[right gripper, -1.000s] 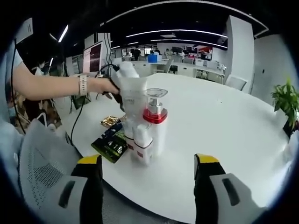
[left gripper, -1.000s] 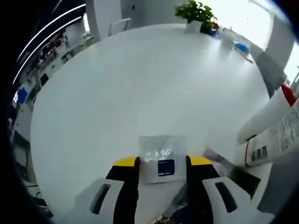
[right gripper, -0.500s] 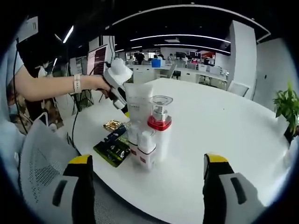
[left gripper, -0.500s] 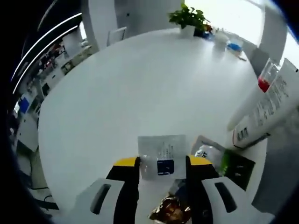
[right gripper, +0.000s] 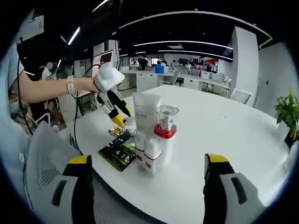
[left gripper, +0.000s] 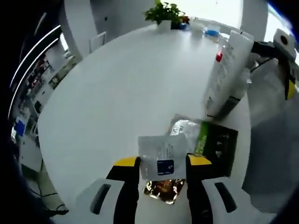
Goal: Arrange the skincare products in the storage area until every visible bottle or jar stands upright without overlapping.
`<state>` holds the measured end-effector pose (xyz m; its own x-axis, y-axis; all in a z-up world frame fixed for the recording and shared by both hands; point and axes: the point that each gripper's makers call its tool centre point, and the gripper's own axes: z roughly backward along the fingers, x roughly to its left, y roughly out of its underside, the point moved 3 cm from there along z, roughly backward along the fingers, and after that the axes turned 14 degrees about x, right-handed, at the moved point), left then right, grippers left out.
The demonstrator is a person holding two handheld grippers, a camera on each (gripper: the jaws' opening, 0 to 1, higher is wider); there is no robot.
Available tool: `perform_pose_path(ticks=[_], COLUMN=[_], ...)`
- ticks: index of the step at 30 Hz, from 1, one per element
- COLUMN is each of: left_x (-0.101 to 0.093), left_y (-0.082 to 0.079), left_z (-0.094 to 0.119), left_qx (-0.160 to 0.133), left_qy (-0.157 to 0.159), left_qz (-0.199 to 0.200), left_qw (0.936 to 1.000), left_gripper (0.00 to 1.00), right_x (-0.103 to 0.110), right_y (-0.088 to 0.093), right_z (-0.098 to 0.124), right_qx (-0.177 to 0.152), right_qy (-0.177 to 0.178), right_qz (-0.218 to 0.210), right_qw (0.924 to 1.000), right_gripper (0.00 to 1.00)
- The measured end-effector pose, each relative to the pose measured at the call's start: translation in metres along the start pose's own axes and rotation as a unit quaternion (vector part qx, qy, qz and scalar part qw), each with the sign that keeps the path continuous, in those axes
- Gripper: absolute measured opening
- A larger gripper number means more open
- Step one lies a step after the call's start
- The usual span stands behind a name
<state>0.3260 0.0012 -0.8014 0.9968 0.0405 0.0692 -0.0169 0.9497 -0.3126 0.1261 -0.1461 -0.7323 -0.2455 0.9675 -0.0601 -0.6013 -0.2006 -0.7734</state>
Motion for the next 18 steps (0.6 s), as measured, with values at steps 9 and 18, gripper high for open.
perform_pose_path(ticks=[9, 18], left_x=[-0.022, -0.040], left_y=[0.023, 0.050], left_z=[-0.003, -0.011], left_qx=[0.040, 0.085], left_qy=[0.018, 0.045], left_qz=[-0.058, -0.113], left_qw=[0.9974, 0.9889], left_gripper=[0.36, 0.36], right_x=[0.003, 0.005], right_y=[-0.004, 0.002], right_z=[0.000, -0.001], right_qx=[-0.003, 0.009], right_qy=[0.006, 0.000], right_qz=[0.013, 0.015], right_qw=[0.9999, 0.9999], right_gripper=[1.00, 1.00])
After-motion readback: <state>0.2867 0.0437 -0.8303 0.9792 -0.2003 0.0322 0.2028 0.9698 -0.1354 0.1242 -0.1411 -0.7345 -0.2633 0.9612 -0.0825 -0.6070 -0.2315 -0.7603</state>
